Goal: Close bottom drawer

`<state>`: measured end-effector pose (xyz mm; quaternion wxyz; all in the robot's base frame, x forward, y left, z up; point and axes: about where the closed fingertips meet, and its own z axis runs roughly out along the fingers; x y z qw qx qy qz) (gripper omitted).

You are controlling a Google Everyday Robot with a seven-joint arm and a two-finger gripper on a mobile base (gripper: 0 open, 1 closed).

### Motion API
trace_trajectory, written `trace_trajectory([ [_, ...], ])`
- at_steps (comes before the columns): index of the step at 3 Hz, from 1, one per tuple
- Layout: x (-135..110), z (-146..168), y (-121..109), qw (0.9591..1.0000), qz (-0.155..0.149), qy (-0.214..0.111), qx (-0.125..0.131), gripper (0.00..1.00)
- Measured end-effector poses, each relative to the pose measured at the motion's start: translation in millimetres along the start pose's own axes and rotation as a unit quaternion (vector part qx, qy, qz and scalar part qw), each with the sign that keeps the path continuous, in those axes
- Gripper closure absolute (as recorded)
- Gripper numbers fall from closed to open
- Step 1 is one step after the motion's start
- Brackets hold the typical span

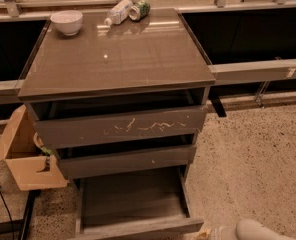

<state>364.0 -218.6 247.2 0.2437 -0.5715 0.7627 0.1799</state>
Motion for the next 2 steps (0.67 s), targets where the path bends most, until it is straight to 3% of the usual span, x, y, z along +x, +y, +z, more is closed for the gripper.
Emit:
trace_trajectory([
  [2,14.4,36.5,15.4,0.9991,-0.032,-0.022,-0.017,1.00],
])
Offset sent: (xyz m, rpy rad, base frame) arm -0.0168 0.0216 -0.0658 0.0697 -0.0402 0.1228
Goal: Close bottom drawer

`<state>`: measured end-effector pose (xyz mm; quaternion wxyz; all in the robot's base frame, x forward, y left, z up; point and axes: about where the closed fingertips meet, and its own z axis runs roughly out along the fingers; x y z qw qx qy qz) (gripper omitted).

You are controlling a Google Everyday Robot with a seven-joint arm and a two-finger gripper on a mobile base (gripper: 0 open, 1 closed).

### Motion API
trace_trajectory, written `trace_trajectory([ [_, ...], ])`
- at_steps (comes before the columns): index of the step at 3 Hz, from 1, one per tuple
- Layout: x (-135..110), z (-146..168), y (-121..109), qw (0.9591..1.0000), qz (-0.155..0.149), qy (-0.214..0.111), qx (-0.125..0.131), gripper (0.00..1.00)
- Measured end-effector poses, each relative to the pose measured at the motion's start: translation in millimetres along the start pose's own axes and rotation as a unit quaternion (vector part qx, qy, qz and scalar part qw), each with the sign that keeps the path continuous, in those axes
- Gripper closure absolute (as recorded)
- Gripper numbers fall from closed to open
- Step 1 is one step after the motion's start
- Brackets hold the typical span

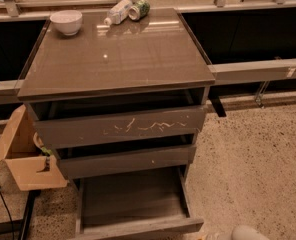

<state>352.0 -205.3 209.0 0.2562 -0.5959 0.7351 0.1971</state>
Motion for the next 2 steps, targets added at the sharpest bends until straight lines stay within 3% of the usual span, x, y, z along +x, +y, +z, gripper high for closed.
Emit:
trace_trajectory([
  [2,1.9,37.4,0.9,0.9991,-0.027,-0.030,-0.007,1.00],
])
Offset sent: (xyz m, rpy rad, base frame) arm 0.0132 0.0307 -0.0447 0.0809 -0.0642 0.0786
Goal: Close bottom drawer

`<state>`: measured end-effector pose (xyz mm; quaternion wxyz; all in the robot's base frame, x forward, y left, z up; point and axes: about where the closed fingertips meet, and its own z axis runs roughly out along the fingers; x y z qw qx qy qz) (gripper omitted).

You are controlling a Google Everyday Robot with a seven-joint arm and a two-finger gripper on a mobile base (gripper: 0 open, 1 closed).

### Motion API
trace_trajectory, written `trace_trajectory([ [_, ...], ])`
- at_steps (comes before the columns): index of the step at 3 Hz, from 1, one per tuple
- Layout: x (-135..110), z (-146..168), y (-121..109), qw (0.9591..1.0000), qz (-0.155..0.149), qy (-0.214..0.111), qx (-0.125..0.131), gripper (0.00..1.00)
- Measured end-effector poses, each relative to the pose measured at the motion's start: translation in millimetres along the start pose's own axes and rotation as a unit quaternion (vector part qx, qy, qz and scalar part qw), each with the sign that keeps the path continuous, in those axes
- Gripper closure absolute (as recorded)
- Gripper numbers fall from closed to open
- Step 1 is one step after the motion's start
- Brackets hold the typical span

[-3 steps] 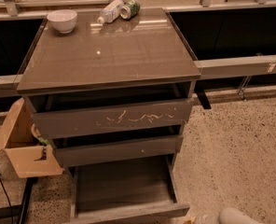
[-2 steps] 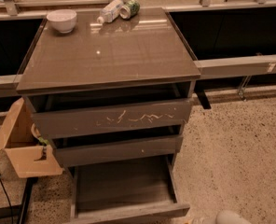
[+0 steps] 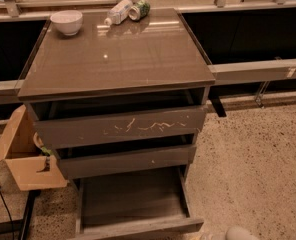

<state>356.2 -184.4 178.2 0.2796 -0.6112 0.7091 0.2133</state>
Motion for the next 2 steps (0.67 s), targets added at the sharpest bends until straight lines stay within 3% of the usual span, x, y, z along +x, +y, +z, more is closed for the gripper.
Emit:
trace_trajectory([
  [2,-7.0,30.6,-12.1,0.9996,-0.018,-0.022,0.005,1.00],
])
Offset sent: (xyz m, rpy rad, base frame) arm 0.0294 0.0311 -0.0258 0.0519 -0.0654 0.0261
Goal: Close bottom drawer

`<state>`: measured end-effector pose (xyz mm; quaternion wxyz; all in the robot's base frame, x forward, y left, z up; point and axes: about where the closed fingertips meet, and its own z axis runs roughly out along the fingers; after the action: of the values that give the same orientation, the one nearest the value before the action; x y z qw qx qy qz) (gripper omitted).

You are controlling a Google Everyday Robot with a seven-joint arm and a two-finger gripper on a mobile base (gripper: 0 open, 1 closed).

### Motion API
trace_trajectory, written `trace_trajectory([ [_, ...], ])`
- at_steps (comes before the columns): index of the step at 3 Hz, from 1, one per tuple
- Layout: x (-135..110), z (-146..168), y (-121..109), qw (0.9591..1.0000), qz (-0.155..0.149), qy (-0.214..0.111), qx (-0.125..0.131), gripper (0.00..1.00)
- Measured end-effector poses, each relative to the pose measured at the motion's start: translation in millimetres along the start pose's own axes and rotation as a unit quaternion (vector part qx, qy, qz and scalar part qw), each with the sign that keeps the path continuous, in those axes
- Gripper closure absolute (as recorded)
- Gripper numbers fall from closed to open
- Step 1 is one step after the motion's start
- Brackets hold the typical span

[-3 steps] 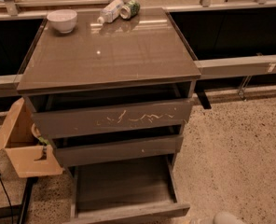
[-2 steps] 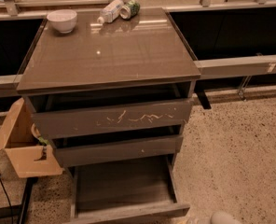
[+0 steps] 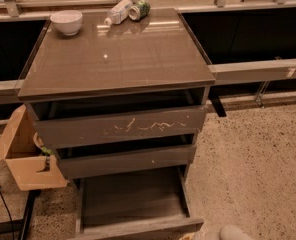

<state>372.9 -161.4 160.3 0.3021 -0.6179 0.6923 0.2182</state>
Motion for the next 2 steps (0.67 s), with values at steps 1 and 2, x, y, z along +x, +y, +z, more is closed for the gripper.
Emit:
trace_trajectory([
  [1,-2.8,11.9,-4.9,0.9999,-0.009,-0.008,0.006,1.00],
  [2,-5.1,19.4,-8.9,0.9997,-0.018,-0.013,0.014,1.00],
])
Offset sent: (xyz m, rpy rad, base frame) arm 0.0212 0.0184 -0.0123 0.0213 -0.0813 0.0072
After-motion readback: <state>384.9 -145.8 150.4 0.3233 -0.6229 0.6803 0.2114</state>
